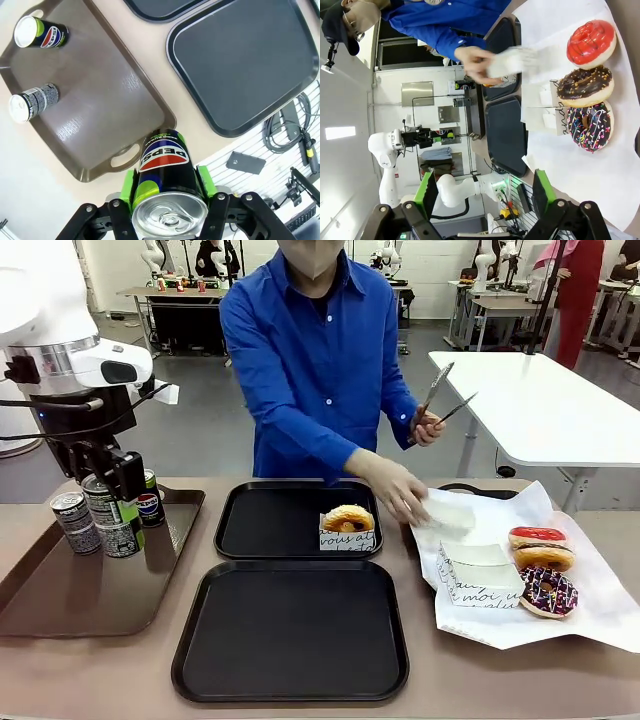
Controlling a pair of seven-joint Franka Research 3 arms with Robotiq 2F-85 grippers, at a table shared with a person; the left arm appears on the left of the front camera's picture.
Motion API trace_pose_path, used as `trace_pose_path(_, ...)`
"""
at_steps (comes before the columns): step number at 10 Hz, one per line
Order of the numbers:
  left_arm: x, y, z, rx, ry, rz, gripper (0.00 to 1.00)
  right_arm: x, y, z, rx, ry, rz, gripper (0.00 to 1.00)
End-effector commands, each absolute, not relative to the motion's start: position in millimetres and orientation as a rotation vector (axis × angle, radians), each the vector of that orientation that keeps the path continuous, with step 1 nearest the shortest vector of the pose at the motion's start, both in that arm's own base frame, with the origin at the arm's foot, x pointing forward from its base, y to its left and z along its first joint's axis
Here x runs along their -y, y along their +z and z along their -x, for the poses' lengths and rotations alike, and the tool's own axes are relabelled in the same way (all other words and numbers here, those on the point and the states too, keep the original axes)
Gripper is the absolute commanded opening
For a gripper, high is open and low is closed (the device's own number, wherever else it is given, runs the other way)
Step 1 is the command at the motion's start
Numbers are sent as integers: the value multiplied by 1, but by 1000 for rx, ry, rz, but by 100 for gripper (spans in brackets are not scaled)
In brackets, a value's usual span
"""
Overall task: Set up donuts and drinks on trays.
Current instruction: Pick up one Pepsi coke and place it on the Flat Tray.
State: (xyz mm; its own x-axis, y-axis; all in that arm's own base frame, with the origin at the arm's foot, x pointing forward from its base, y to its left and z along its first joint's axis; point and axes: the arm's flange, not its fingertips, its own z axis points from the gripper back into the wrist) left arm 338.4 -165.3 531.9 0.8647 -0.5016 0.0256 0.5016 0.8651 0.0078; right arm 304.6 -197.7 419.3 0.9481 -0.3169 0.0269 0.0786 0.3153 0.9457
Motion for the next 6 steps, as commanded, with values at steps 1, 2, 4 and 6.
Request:
trace_pose_path(1, 168, 537, -341, 36, -523, 0, 59, 197, 419, -306, 229, -262, -1235, 100)
trace_pose_path(2, 168, 537, -341, 36, -523, 0, 59, 197, 419, -306, 229, -262, -1235, 100)
trace_pose_path(4, 168, 537, -341, 36, -523, 0, 59, 197, 419, -306, 229, -262, -1235, 100)
trace_pose_path(6, 166, 533, -339, 28, -526, 0, 59, 197, 419, -306, 229, -262, -1235, 100)
